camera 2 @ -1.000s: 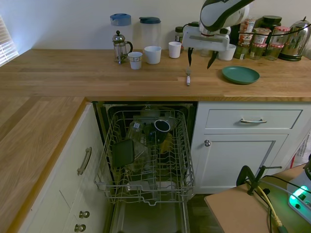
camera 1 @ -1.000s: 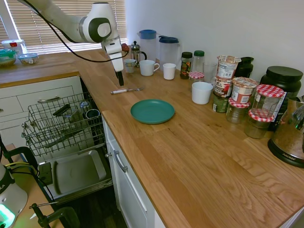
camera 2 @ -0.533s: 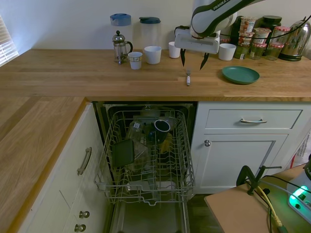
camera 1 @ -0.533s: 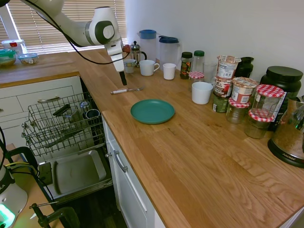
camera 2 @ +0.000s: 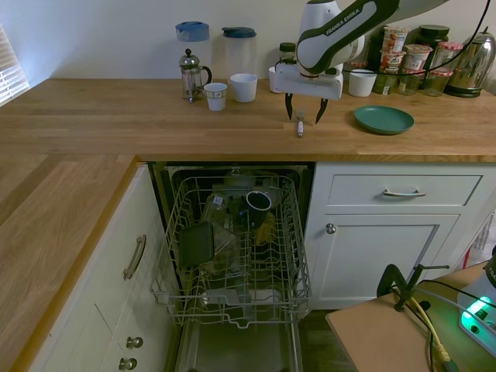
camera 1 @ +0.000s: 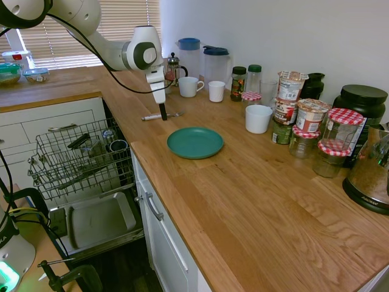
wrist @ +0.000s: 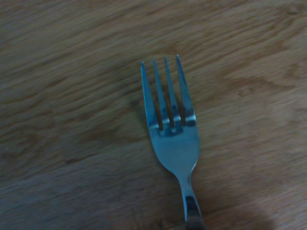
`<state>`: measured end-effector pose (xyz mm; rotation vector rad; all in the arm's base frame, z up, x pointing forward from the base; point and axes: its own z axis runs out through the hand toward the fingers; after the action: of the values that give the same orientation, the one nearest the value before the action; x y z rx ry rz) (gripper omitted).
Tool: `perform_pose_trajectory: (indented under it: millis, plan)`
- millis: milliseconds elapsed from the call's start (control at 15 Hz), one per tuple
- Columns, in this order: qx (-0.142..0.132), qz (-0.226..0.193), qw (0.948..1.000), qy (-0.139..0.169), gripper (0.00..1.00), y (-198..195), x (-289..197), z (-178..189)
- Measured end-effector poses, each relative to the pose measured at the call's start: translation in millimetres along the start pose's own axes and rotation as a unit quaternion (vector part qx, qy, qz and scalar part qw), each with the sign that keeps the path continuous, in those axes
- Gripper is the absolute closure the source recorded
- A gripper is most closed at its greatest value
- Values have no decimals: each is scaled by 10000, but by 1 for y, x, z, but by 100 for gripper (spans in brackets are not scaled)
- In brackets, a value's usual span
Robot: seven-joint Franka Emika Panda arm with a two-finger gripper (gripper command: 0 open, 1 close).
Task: Put the fork in the dishwasher
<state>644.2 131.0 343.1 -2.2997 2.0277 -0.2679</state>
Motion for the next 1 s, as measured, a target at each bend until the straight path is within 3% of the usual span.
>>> perform_pose_trajectory:
  millis: [133,200,1000]
  plan:
    - [-23,4,10000,9,0,-4,-1,1]
    - [-44,9,10000,12,100,-5,-1,1]
    - [-254,147,9996,-3,100,-15,5,10]
